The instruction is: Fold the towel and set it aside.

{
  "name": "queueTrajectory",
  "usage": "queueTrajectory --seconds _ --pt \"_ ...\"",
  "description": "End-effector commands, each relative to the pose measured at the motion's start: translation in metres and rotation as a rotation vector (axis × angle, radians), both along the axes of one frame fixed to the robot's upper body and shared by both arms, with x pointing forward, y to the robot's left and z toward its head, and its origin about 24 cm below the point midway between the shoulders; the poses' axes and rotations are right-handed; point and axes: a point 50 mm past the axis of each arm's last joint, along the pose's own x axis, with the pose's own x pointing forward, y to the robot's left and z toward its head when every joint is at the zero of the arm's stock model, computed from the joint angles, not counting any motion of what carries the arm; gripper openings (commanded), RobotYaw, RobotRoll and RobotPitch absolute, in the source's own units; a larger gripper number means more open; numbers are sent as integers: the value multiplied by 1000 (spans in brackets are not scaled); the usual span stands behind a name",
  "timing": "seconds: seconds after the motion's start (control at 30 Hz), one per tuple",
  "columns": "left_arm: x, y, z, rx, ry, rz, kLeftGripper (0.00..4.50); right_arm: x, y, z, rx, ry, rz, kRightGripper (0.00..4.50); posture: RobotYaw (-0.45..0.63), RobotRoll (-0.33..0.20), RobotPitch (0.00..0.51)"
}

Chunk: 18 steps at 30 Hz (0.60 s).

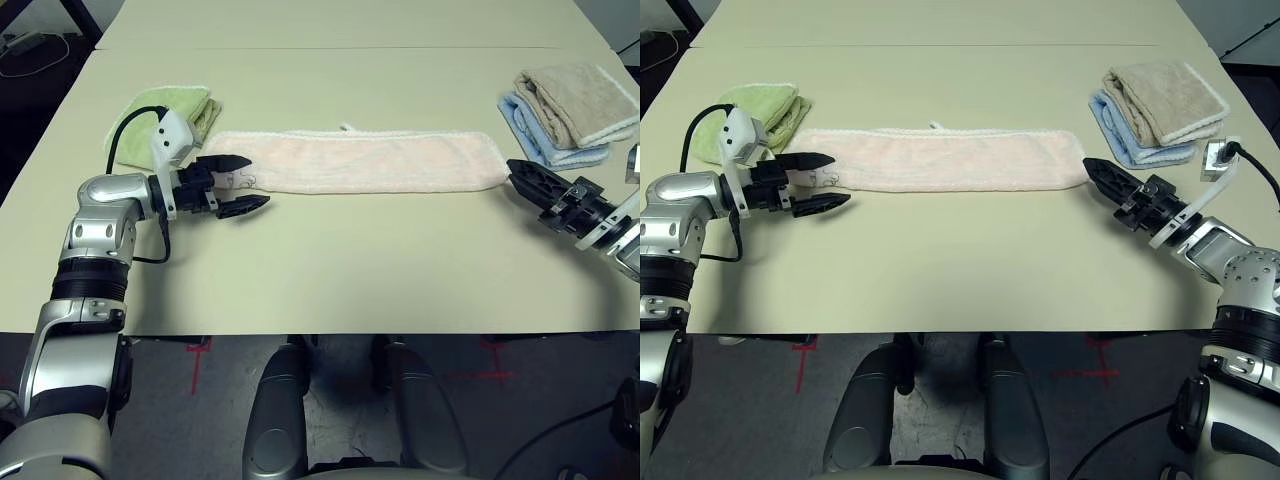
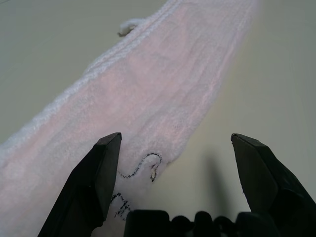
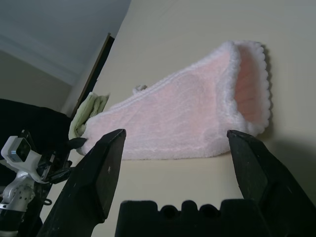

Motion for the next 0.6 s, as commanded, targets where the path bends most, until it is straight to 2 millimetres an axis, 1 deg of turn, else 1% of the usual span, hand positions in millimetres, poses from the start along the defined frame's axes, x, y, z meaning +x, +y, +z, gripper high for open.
queueTrajectory --seconds 0.03,0.17,0.3,0.4,0.6 --pt "-4 -5 -7 -12 27 -16 4500 -3 -7 -12 -19 60 -44 4472 -13 0 270" --pt "-6 -7 -8 -21 34 -15 4500 -3 -1 -19 -31 110 -31 4472 -7 0 269" --pt "-7 -8 -8 -26 37 -13 4500 -7 -4 -22 -36 135 -49 4472 -9 0 266" --pt "-6 -9 -9 -30 38 -14 4500 -4 -6 -23 -42 127 -98 4472 -16 0 263" --pt "-5 -11 -8 -33 38 -16 4500 7 2 -24 -29 103 -131 4472 -12 0 261"
